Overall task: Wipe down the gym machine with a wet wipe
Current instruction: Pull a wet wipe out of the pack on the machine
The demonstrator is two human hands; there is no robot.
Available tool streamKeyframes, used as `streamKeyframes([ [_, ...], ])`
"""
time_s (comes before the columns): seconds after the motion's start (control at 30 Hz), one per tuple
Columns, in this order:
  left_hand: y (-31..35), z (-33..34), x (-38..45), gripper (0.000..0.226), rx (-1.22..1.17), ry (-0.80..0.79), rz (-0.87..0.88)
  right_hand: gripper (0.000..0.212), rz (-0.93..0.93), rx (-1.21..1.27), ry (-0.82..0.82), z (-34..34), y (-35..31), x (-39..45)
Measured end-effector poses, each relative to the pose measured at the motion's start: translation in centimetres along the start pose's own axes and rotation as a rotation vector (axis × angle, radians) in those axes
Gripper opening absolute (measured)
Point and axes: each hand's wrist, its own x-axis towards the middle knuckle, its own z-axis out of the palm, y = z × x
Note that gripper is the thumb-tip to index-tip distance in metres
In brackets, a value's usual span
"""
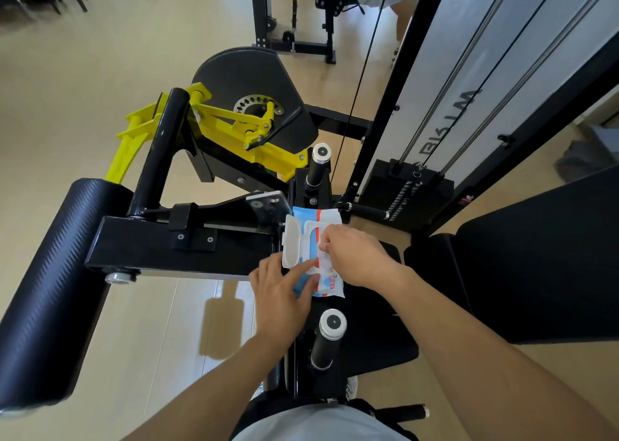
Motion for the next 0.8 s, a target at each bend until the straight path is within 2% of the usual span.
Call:
streamKeyframes([
  [0.13, 0.0, 0.0, -0.1, 0.032, -0.005, 0.010, -0.003, 0.016, -0.011, 0.016, 0.045, -0.1, 0.1, -0.4],
  [0.3, 0.1, 0.0, -0.1, 0.028, 0.000, -0.009, -0.022, 0.020, 0.067, 0.315, 0.065, 0.5, 0.3, -0.9],
  [0.4, 0.1, -0.1, 0.0, 0.028, -0.008, -0.004, -0.012, 0.003, 0.104, 0.320, 0.118, 1.0, 0.0, -0.8],
  [0.53, 0.1, 0.0, -0.2, 0.039, -0.030, -0.020, -0.026, 0.008, 0.063, 0.210, 0.159, 0.6, -0.1, -1.1],
  [0.63, 0.2, -0.1, -0.1, 0.040, -0.029, -0.017, -0.022, 0.010, 0.027, 0.198, 0.173, 0.3, 0.0, -1.3],
  [0.8, 0.1, 0.1, -0.2, 0.037, -0.030, -0.020, -0.048, 0.008, 0.082, 0.578, 0.229, 0.3, -0.1, -1.6],
])
